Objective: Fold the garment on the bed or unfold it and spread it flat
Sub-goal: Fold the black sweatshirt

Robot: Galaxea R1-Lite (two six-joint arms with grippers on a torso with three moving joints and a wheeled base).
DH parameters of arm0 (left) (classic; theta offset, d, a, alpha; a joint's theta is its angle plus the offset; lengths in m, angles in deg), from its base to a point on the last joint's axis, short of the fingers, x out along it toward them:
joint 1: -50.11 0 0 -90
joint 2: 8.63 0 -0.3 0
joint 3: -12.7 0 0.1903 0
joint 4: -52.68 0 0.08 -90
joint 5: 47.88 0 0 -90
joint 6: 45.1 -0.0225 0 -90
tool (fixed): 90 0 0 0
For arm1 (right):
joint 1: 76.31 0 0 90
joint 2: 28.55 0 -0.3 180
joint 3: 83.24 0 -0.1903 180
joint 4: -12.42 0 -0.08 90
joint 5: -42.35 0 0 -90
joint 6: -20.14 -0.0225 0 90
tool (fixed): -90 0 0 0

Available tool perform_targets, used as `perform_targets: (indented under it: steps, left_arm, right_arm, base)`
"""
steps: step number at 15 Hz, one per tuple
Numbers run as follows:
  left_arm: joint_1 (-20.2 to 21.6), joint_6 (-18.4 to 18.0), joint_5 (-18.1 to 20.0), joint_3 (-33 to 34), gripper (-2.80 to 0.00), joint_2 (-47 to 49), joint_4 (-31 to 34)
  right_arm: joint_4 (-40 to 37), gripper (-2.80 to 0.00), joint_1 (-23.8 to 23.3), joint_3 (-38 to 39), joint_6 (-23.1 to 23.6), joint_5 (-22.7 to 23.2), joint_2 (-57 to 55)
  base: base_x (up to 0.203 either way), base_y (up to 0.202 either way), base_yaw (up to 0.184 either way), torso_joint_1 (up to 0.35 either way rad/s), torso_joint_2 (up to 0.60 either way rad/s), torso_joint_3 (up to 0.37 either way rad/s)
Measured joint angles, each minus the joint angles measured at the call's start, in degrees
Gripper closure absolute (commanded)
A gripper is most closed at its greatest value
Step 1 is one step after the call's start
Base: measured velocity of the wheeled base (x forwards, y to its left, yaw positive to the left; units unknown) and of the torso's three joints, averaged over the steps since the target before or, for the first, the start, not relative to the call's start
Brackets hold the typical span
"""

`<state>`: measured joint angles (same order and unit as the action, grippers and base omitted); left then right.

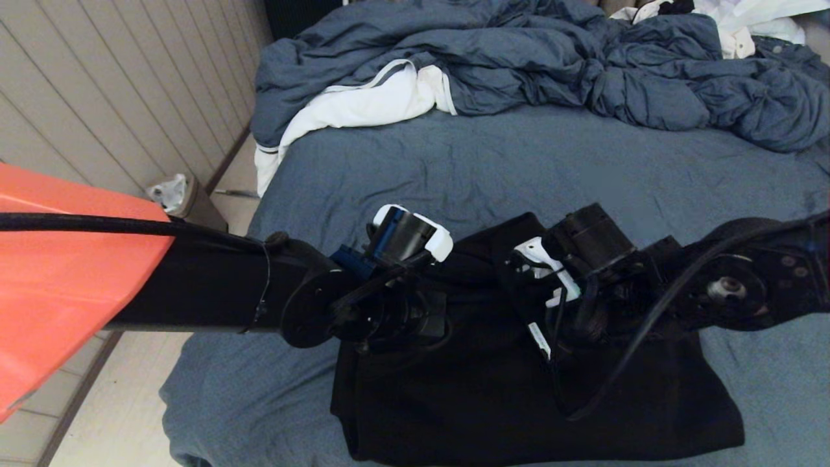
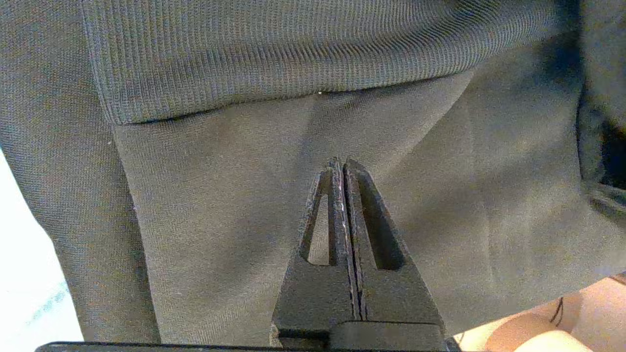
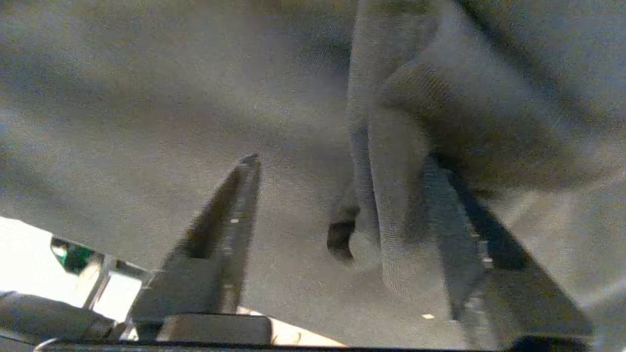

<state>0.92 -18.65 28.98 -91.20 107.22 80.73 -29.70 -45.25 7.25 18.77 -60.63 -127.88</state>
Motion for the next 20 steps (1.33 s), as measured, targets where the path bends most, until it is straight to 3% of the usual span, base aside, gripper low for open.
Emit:
perform_targets:
  steps: [6,7,13,20]
  left_arm:
    - [-0.04,0.0,0.05,0.0,0.0,0.09,0.03]
    - [-0.04,0.01,0.05,0.0,0.0,0.09,0.02]
    - [-0.09,0.01,0.05,-0.04,0.0,0.09,0.0]
    - [-0.48,0.09,0.09,0.11,0.0,0.16,-0.05]
  right_arm:
    - [-0.2,-2.8,-0.33,0.28,0.28,-0.15,5.94]
    - [-0.19,0.0,-0.48,0.15,0.22,-0.2,6.88]
    - [-0.2,0.0,-3.06,-8.86,0.26,-0.59,8.34]
    - [0.43,0.0,-7.45,-19.34,-0.11,-2.38,-4.52]
  base:
    - [0.0,0.0,0.0,0.0,0.0,0.0]
    - [0.0,0.0,0.0,0.0,0.0,0.0]
    - [0.0,0.0,0.0,0.0,0.0,0.0]
    - [0.0,0.0,0.0,0.0,0.0,0.0]
